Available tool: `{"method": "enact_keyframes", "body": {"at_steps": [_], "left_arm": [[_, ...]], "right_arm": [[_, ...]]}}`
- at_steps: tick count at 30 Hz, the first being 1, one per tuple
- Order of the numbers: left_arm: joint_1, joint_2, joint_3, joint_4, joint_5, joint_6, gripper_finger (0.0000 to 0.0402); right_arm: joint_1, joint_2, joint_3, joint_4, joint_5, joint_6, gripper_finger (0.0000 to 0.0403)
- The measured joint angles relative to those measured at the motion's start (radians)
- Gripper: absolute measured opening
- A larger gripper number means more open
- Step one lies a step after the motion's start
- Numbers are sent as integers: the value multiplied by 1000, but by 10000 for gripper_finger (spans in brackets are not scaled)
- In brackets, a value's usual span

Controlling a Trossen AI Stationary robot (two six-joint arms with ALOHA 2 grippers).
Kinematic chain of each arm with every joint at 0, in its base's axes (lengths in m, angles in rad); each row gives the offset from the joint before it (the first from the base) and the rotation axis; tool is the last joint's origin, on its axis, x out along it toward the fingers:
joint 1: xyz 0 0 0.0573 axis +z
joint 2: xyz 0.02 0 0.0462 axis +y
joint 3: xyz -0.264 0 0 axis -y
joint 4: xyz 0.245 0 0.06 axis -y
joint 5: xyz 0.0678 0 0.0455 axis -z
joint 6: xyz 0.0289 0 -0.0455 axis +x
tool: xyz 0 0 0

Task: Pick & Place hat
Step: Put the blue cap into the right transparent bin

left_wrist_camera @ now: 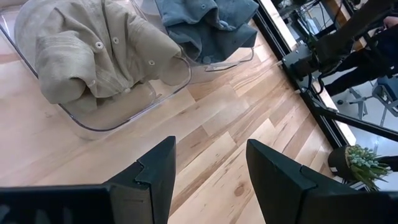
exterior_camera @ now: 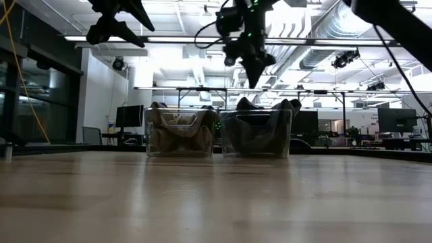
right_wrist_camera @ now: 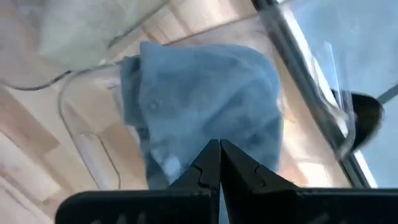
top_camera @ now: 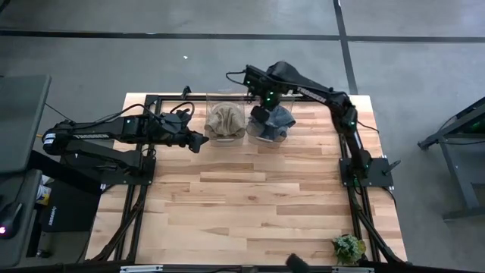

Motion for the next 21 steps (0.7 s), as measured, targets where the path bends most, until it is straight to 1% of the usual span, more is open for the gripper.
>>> {"method": "enact_keyframes", "body": {"at_steps": [2, 6, 10, 13, 18, 21], "left_arm": [[0, 0, 0, -2, 2, 0, 177], [0, 0, 0, -1, 3, 1, 177], [0, 0, 0, 1, 2, 3, 177], [0, 0, 0, 1, 2, 3, 177], [0, 0, 0, 1, 2, 0, 177], [0, 0, 0, 2, 2, 0, 177]], "right_arm": [[-22, -37, -53, -3, 26, 19, 0], [-57, -126, -202, 19, -19, 16, 0], [-68, -243, -399, 39, -34, -7, 0], [-71, -339, -555, 122, -41, -10, 0], [-90, -496, -786, 203, -41, 17, 0], [-98, -557, -911, 311, -87, 40, 0]]}}
